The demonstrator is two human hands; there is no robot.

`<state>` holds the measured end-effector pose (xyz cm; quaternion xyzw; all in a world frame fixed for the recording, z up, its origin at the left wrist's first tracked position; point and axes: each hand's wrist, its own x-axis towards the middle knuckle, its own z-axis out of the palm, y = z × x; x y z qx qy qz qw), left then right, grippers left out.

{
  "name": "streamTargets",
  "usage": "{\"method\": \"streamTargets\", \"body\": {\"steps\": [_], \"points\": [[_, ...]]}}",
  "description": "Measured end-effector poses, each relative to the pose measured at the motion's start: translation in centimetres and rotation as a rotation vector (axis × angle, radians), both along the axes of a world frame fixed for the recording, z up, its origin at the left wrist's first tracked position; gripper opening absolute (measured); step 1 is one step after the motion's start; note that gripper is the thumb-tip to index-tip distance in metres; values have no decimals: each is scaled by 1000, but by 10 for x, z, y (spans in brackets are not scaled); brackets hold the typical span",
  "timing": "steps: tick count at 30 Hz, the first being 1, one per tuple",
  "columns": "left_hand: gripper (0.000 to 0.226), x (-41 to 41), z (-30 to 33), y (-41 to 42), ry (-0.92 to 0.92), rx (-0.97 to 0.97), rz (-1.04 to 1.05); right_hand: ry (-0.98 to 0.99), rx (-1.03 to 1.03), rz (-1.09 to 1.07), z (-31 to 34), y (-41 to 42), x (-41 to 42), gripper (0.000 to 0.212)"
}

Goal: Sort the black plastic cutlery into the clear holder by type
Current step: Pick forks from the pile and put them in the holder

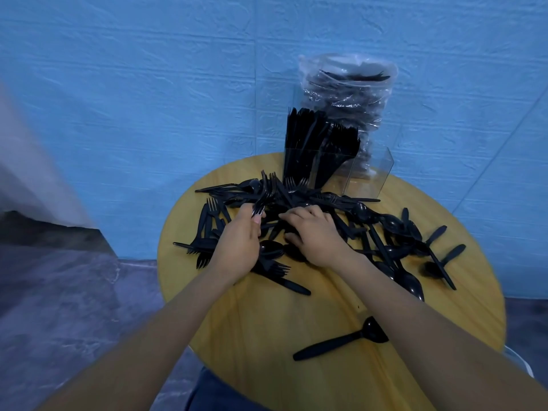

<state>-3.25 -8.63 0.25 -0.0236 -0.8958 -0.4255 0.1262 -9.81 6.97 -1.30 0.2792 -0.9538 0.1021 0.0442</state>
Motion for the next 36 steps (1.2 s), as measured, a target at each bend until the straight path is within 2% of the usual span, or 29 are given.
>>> {"method": "streamTargets", "body": {"steps": [5,8,11,17,21,24,27,33,36], "points": [[24,-3,-3,1,6,8,-1,108,9,-50,2,8,0,30],[24,-4,-2,1,6,18,2,106,-105,-53,5,12,1,25],[25,-5,2,0,19,20,21,189,-231,-4,9,17,6,19],[24,-9,15,8,84,12,58,408,-156,35,13,37,15,12],[23,-8,21,18,102,-37,62,423,-103,69,20,48,21,8],[20,-5,20,32,40,-114,-48,440,-112,88,27,48,27,29],[20,-2,15,44,-72,-158,-155,446,-142,122,29,49,29,31],[23,6,9,52,-114,-74,-181,310,-361,45,17,63,32,26],[23,9,5,53,-118,-43,-165,256,-406,63,14,65,33,21]]}}
